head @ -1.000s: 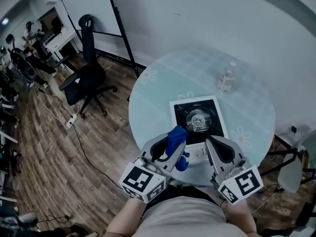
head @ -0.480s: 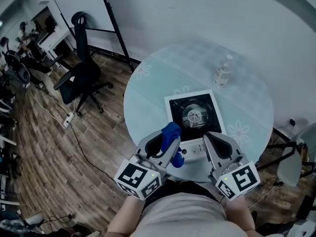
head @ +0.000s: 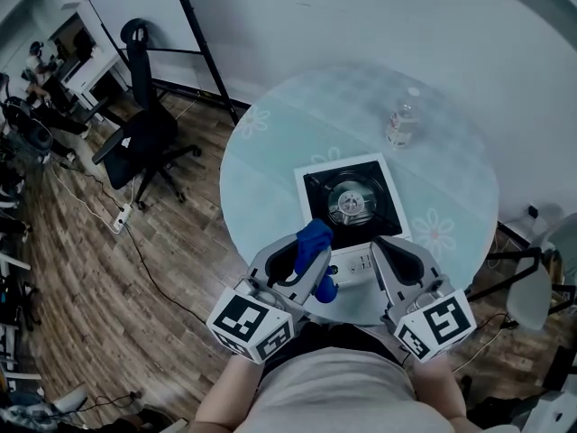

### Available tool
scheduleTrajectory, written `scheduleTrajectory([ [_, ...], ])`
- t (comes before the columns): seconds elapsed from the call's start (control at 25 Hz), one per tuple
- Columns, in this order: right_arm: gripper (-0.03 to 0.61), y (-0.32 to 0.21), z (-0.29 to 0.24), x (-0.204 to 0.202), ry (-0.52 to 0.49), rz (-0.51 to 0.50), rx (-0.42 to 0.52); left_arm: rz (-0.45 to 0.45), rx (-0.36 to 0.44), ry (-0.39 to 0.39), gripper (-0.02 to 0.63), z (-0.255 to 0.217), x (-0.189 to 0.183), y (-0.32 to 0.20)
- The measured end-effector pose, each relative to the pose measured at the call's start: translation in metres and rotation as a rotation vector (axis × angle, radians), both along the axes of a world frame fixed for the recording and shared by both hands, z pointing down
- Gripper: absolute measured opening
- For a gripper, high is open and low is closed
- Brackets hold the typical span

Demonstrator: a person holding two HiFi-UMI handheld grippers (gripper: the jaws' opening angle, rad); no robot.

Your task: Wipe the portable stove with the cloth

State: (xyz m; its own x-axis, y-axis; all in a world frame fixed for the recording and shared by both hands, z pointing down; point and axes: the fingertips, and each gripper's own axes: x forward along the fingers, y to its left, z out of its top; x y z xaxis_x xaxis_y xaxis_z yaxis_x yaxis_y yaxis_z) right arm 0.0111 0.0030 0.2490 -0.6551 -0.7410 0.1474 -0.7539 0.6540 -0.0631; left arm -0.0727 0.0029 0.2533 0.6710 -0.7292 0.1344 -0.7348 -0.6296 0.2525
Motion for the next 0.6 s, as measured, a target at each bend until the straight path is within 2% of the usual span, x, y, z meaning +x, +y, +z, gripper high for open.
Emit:
scheduleTrajectory([
  [0.2, 0.021, 0.0021, -0.0016, -0.0010, 0.022, -0.010, 0.002, 0.028, -0.016, 0.014, 0.133, 0.0029, 0.0052, 0.0044],
  [0.6, 0.021, 0.0068, 0.0023, -0.0063, 0.041, -0.026, -0.017, 0.030, -0.019, 0.026, 0.133, 0.0025, 0.0075, 0.0096],
])
